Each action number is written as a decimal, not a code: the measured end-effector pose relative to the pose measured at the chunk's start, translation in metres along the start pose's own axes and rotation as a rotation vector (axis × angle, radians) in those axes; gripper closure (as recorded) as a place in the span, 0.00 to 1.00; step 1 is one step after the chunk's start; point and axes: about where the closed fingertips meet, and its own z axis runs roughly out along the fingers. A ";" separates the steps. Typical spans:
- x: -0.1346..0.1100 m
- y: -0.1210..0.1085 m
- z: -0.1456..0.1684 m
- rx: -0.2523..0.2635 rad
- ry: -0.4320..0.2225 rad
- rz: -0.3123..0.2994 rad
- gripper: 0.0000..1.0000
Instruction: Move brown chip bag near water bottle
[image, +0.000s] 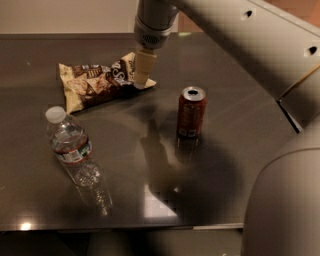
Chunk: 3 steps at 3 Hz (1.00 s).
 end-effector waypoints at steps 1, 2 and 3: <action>-0.011 -0.010 0.024 -0.020 0.001 -0.024 0.00; -0.023 -0.016 0.047 -0.047 -0.013 -0.043 0.00; -0.037 -0.018 0.066 -0.073 -0.028 -0.064 0.00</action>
Offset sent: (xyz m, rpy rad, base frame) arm 0.0544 0.0501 -0.0378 0.0027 0.0489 0.0881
